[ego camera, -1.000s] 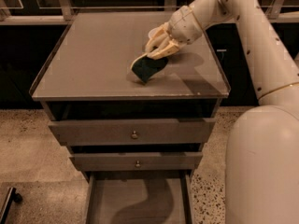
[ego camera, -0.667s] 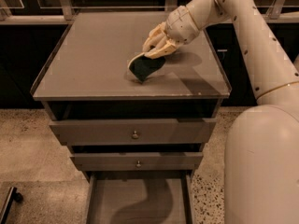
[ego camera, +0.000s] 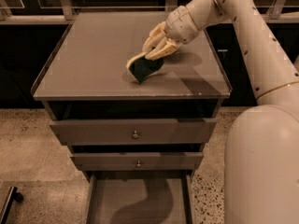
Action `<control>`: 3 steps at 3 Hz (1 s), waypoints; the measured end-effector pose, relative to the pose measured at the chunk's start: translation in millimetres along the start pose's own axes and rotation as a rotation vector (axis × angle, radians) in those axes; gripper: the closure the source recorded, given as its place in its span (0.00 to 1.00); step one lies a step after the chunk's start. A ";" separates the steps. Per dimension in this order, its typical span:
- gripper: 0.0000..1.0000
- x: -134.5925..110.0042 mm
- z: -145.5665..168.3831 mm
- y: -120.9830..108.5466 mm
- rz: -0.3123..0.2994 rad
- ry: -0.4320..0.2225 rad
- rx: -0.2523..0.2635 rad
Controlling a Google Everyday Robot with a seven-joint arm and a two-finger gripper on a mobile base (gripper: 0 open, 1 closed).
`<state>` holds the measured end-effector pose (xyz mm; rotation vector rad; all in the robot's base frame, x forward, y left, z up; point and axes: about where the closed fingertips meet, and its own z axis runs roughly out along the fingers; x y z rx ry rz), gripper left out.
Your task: Pick sponge from bottom drawer and place on counter
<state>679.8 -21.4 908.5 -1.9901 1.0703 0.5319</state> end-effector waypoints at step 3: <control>0.00 0.0 0.0 0.0 0.000 0.000 0.000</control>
Offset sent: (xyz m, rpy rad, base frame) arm 0.0000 0.0000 0.0000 0.0000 0.0000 0.0000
